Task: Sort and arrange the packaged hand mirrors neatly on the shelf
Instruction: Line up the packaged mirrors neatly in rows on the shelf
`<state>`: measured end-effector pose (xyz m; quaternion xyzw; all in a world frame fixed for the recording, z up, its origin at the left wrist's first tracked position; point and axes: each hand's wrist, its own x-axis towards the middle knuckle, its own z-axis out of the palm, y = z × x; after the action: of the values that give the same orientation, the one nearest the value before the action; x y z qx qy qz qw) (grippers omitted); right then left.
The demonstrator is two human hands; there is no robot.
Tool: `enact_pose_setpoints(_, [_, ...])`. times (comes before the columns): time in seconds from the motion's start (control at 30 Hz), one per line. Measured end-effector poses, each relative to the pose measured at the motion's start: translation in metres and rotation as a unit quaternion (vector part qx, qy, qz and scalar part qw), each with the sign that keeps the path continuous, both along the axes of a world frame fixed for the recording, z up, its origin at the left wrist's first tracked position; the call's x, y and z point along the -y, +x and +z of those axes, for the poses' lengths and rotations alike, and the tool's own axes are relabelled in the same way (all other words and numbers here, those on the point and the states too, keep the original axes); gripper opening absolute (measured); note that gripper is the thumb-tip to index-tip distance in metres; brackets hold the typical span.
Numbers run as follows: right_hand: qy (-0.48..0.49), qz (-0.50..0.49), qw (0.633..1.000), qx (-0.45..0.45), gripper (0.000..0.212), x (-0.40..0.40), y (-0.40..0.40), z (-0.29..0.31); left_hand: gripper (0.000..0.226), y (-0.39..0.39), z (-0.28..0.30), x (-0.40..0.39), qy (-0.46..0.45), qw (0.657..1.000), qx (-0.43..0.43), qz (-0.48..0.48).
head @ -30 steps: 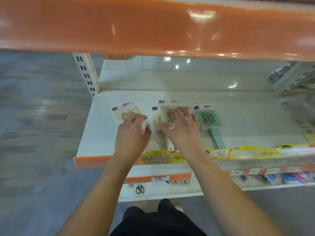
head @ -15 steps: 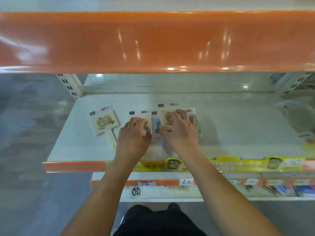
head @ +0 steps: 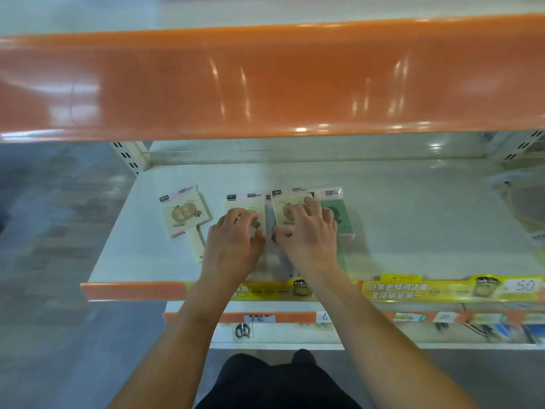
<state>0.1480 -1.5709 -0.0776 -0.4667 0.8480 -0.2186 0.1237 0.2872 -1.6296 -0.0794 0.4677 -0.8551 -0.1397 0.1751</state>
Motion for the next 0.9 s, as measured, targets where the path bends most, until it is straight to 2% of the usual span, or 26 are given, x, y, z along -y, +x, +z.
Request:
enact_pose_setpoints(0.57, [0.018, 0.002, 0.999, -0.035, 0.042, 0.011, 0.019, 0.0, 0.034, 0.002, 0.0, 0.025, 0.013, 0.999, 0.02, -0.037])
enact_pose_setpoints(0.9, [0.034, -0.061, 0.997, -0.042, 0.04, -0.008, -0.022, -0.009, 0.05, -0.031, -0.009, 0.016, 0.046, 0.993, 0.104, -0.011])
